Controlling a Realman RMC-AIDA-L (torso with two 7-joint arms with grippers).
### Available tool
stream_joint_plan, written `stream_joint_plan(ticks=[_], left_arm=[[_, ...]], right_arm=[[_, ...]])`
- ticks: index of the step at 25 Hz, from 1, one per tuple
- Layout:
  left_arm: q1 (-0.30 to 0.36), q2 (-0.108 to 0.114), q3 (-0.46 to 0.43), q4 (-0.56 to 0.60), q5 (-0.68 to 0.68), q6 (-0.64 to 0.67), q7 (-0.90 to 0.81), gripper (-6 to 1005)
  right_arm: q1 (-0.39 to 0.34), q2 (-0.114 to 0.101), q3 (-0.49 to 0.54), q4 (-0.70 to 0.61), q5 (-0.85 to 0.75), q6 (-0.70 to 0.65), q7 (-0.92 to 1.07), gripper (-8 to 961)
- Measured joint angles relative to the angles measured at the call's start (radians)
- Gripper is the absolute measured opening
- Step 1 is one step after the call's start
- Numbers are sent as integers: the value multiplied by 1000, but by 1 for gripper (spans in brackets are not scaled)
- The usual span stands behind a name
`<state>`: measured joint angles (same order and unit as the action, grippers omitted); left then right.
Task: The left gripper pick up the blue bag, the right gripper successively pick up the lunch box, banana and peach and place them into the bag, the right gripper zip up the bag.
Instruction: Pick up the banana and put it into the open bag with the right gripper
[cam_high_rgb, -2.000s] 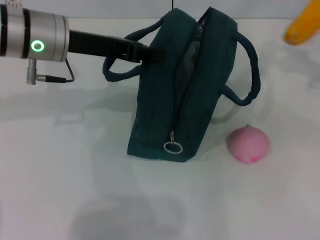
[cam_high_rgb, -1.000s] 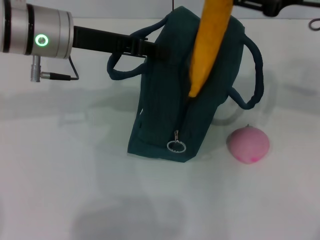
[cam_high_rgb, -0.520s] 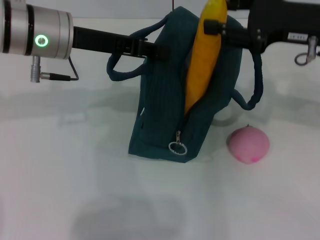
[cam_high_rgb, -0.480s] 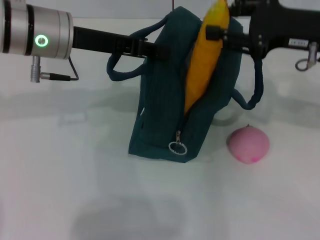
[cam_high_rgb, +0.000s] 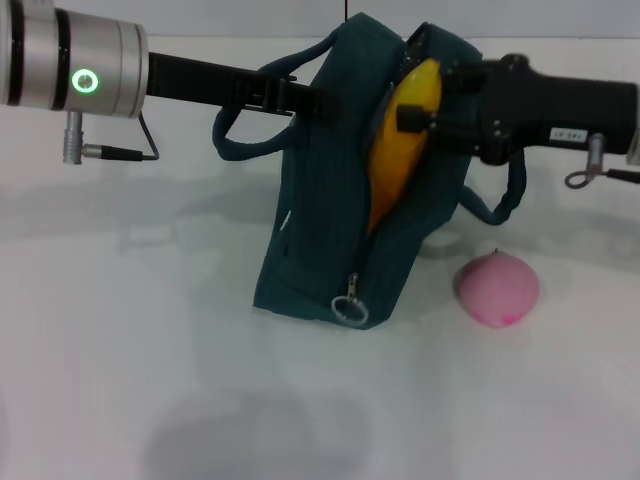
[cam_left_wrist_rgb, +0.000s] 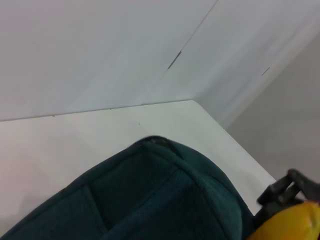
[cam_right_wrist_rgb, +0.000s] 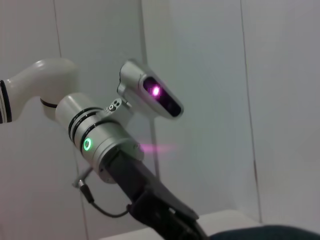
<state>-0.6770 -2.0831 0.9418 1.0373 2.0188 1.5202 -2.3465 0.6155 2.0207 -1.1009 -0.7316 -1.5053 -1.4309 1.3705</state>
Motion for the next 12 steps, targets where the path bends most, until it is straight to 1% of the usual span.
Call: stream_joint_plan(ticks=[5,12], left_arm=[[1,0,0,0,0,0,0,55],[5,0,0,0,0,0,-2,55]], right_arm=[[11,-6,-52,18,-29,44,74,432],[18,-13,-61,-8,-128,58,268,430]])
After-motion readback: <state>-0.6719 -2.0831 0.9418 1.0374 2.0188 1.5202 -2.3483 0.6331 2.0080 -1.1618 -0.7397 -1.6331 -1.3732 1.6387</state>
